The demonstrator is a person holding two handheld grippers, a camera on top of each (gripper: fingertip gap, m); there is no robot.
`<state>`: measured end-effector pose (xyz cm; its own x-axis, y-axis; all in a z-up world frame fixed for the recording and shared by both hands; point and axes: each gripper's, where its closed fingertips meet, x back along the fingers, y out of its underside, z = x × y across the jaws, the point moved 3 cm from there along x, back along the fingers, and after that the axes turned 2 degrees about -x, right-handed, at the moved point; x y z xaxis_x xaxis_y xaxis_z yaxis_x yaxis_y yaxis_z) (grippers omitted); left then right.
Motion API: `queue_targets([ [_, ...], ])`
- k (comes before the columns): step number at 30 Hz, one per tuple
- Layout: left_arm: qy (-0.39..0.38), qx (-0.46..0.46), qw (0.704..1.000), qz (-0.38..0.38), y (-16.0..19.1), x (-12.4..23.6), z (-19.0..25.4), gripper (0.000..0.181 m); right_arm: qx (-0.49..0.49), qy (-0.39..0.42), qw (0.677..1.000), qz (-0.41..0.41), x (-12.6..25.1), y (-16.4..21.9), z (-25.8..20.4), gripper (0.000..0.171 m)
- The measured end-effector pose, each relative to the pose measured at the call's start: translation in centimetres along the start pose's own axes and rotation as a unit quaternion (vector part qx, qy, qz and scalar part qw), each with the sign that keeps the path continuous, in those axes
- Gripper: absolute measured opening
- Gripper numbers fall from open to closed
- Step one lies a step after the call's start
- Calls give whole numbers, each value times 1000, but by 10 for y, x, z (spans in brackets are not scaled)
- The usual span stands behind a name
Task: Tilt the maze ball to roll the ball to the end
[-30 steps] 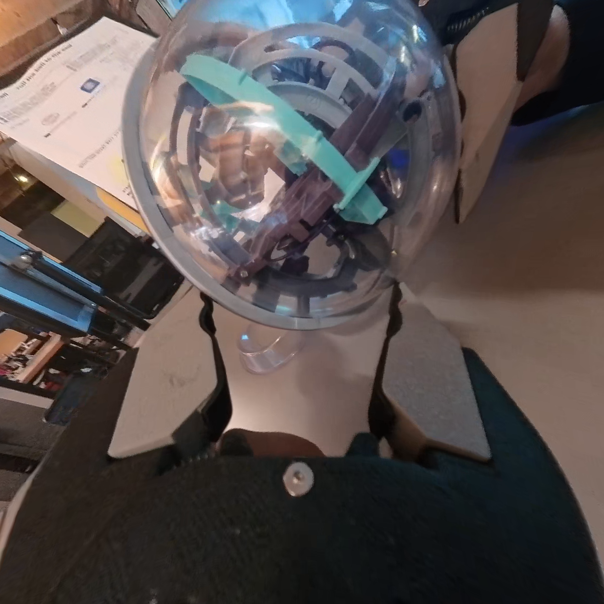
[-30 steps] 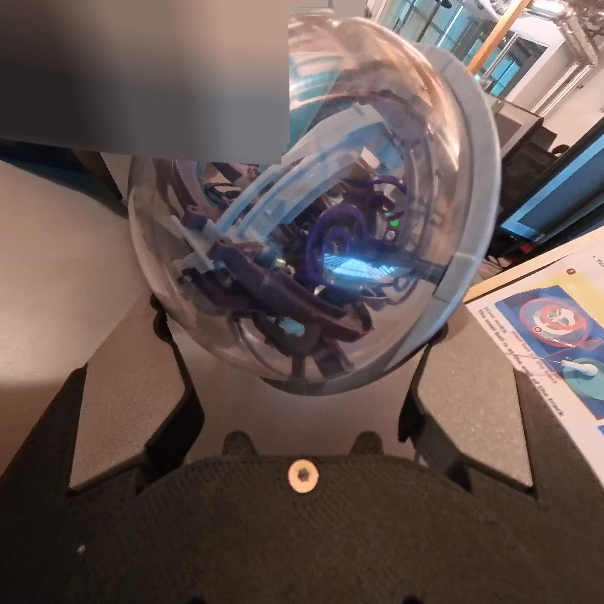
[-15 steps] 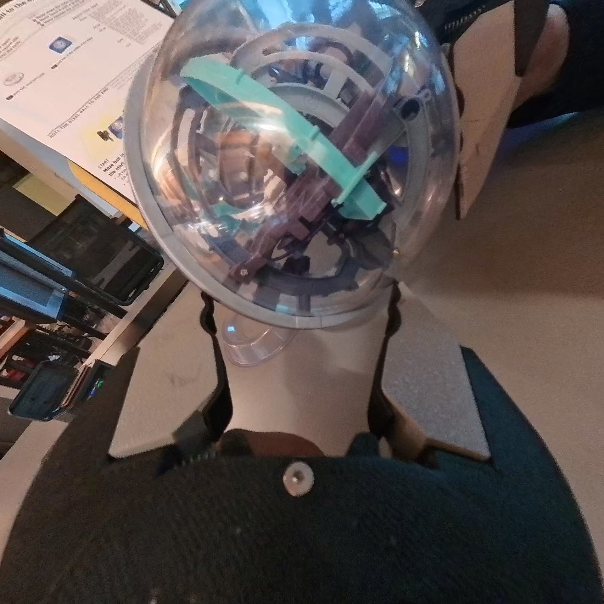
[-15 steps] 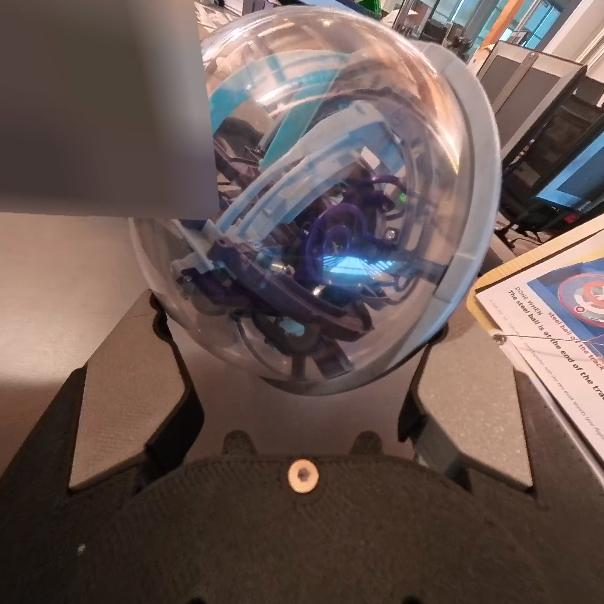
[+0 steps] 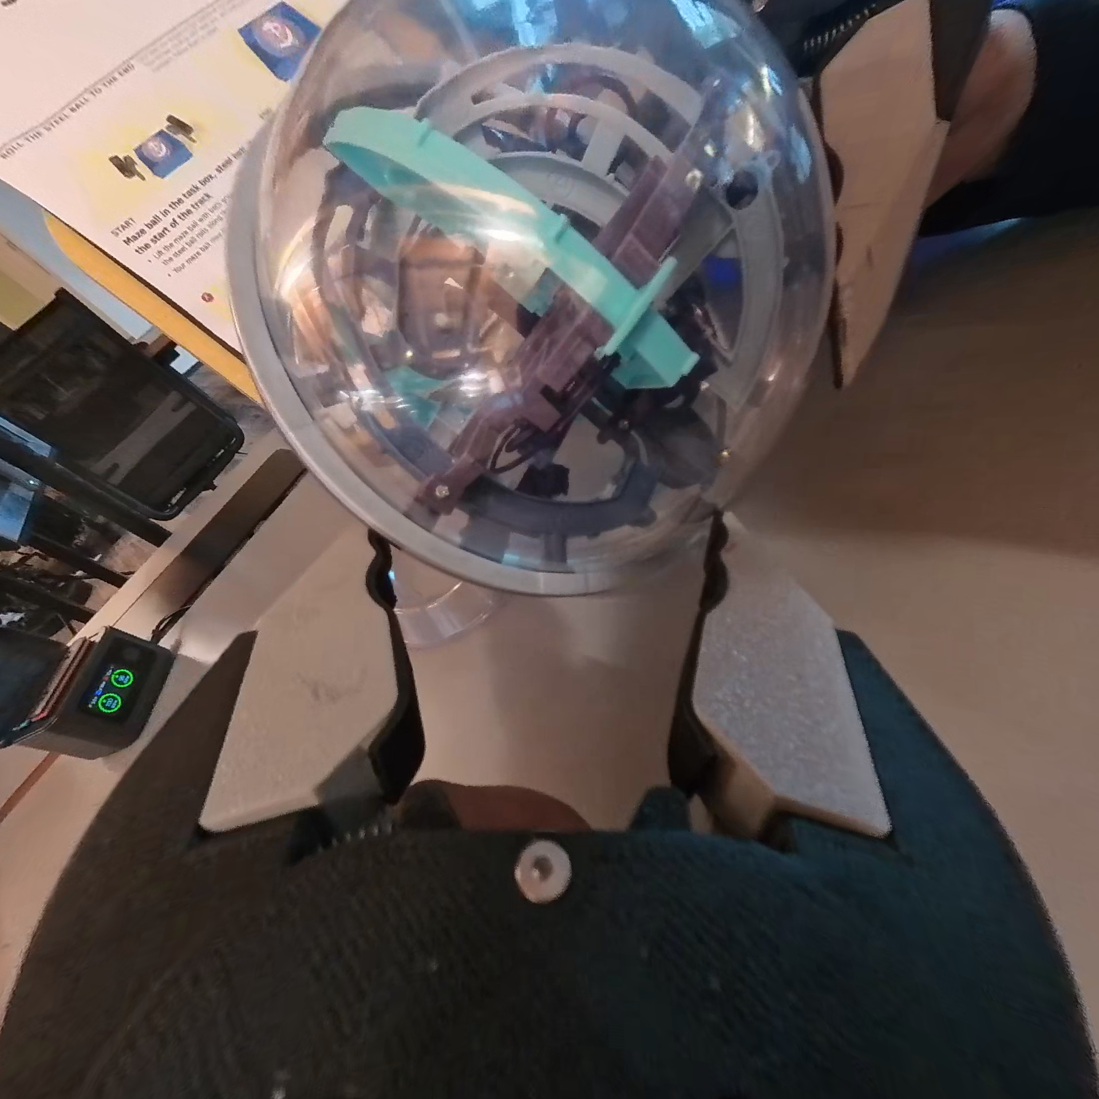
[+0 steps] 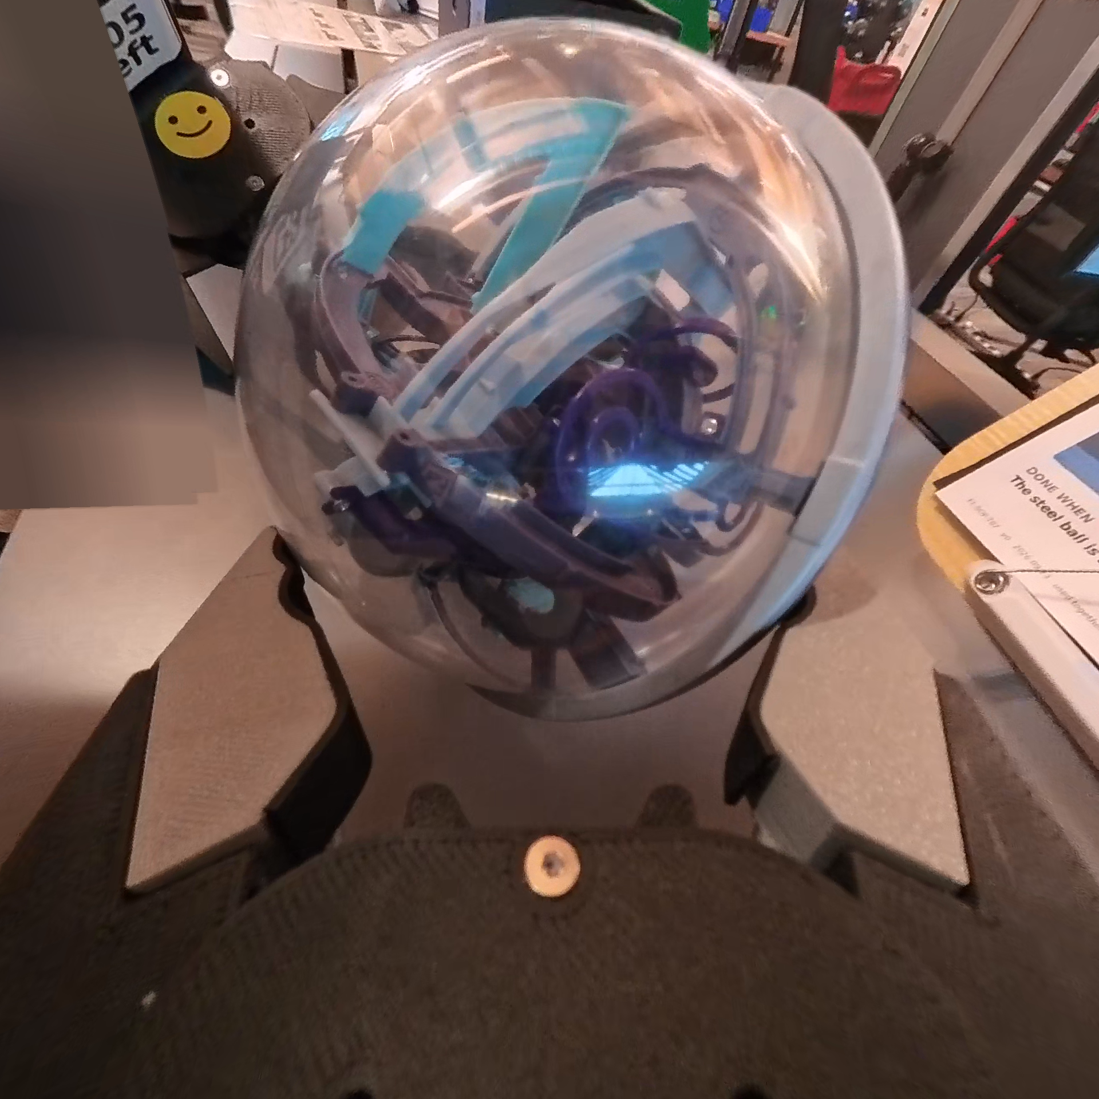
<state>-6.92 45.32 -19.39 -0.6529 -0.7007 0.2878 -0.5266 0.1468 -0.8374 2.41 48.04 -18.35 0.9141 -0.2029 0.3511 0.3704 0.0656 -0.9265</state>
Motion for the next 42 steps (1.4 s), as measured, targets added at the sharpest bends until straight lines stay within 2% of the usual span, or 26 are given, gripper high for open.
queue_targets([
  [18, 28, 33, 998, -42, 14, -6, 3, 100, -85, -38, 995, -30, -7, 14, 3, 155],
  [42, 89, 141, 983, -80, 22, -8, 9, 100, -194, -75, 977, -48, -12, 22, 2, 156],
])
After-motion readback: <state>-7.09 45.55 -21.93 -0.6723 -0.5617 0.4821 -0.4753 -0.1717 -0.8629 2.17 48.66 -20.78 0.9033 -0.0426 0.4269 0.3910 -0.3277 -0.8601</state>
